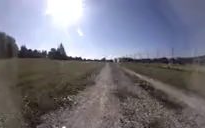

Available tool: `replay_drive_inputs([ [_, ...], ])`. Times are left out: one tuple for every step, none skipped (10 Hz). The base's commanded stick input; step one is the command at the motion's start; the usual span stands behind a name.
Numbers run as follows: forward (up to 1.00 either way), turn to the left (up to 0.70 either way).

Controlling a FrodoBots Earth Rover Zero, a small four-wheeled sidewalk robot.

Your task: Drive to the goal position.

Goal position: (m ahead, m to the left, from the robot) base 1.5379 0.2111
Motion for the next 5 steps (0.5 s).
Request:
replay_drive_inputs([
  [0.50,0.00],
  [0.50,0.00],
  [0.50,0.00],
  [0.50,0.00],
  [0.50,0.00],
])
